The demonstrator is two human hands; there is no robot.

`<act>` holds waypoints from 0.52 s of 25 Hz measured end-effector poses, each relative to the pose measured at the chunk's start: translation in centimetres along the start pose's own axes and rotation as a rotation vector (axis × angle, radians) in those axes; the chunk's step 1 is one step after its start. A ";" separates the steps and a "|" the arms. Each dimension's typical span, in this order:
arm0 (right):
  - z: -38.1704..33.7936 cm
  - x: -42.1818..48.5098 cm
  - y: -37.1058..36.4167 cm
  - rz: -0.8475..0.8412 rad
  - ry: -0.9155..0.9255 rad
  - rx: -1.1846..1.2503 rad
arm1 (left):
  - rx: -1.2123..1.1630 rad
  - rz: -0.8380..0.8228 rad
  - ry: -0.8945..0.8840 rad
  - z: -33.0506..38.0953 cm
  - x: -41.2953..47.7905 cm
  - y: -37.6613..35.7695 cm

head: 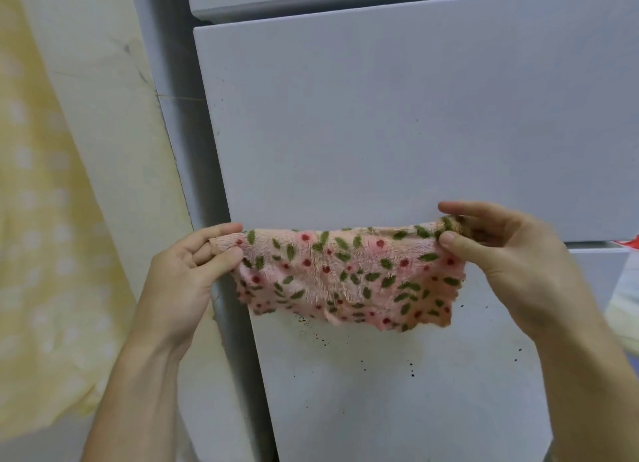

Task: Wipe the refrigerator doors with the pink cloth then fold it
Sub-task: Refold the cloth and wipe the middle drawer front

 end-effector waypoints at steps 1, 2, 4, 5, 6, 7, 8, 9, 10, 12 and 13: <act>-0.2 0.0 0.2 0.032 0.047 -0.045 | 0.042 0.007 -0.033 0.1 0.0 0.2; -0.4 0.0 0.2 0.058 0.090 -0.078 | 0.054 0.019 -0.054 0.4 -0.1 0.3; -0.7 0.0 0.1 0.094 0.154 -0.148 | 0.024 0.061 -0.068 0.7 -0.1 0.7; -0.8 0.0 -0.1 0.108 0.185 -0.191 | 0.013 0.091 -0.075 0.7 0.1 1.0; -0.8 0.1 -0.3 0.120 0.218 -0.239 | 0.027 0.115 -0.093 0.8 0.1 1.2; -0.9 0.1 -0.4 0.139 0.246 -0.266 | 0.065 0.133 -0.116 0.8 0.2 1.3; -1.0 0.1 -0.4 0.166 0.260 -0.262 | 0.110 0.138 -0.136 0.7 0.2 1.2; -0.9 0.2 -0.5 0.187 0.246 -0.206 | 0.148 0.136 -0.162 0.6 0.1 1.2; -0.9 0.1 -0.6 0.193 0.203 -0.109 | 0.174 0.137 -0.186 0.5 0.1 1.1; -0.9 -0.3 -1.1 0.210 0.127 0.057 | 0.241 0.165 -0.245 0.4 0.5 1.2; -1.1 -0.6 -1.4 0.240 0.157 0.080 | 0.306 0.190 -0.293 0.2 0.7 1.2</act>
Point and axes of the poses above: each hand's wrist, its own x-axis towards the middle knuckle, its own y-axis out of the back of the hand, z = x × y, the point moved 6 cm from there along x, towards the middle knuckle, and after that the axes turned 15 degrees about z, right-handed, at the moved point
